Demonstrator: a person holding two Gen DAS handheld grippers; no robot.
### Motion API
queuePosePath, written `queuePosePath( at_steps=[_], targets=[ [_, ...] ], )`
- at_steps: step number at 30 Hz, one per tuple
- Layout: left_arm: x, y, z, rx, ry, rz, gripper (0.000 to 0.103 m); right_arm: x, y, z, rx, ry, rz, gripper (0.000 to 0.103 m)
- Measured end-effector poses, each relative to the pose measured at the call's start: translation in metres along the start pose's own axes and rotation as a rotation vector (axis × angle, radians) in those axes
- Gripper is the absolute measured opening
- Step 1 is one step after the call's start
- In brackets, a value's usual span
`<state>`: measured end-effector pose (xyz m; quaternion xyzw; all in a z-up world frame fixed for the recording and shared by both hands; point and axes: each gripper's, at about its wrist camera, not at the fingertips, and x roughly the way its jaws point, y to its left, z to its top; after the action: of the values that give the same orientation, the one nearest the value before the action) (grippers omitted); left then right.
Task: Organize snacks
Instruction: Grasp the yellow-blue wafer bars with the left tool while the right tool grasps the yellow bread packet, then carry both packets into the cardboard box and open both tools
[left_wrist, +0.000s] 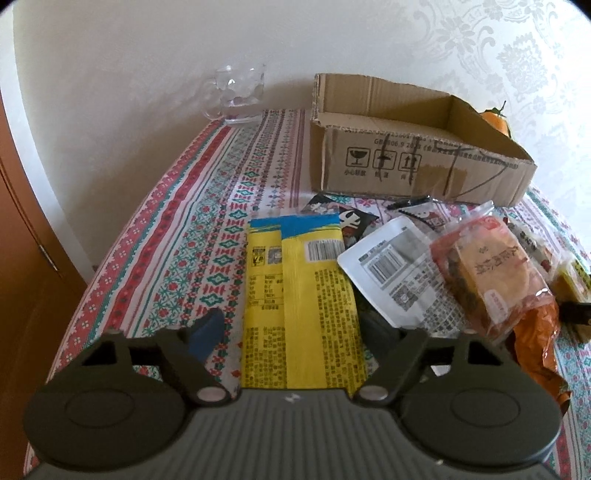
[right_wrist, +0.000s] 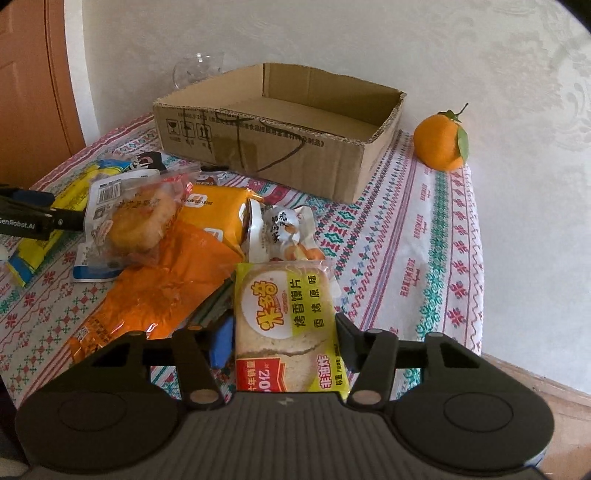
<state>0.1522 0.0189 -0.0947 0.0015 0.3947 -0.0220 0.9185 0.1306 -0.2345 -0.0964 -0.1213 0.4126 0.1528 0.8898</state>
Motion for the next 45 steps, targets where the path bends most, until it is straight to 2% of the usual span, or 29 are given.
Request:
queuePosePath(
  at_steps=[1, 4, 10, 19, 34, 38, 45],
  targets=[
    [0.0, 0.0, 0.0, -0.002, -0.001, -0.012, 0.065, -0.001, 0.001, 0.0, 0.0, -0.001, -0.007, 0.06],
    [-0.001, -0.001, 0.0, 0.011, 0.0, -0.014, 0.061, -0.006, 0.002, 0.0, 0.0, -0.004, -0.023, 0.06],
    [-0.01, 0.003, 0.0, 0.03, -0.002, -0.041, 0.058, -0.018, 0.002, 0.003, 0.014, -0.013, -0.054, 0.06],
    [-0.027, 0.008, 0.004, 0.072, -0.018, -0.056, 0.057, -0.028, 0.008, 0.008, 0.013, -0.032, -0.046, 0.06],
    [-0.024, 0.005, 0.004, 0.075, -0.004, -0.082, 0.057, -0.006, 0.005, -0.005, 0.014, -0.001, -0.011, 0.066],
    [-0.023, 0.005, 0.004, 0.078, 0.003, -0.089, 0.057, -0.006, 0.008, -0.008, -0.003, 0.001, -0.021, 0.06],
    [-0.03, 0.006, 0.01, 0.108, 0.019, -0.127, 0.057, -0.016, 0.008, -0.003, 0.021, 0.009, -0.025, 0.06]
  ],
)
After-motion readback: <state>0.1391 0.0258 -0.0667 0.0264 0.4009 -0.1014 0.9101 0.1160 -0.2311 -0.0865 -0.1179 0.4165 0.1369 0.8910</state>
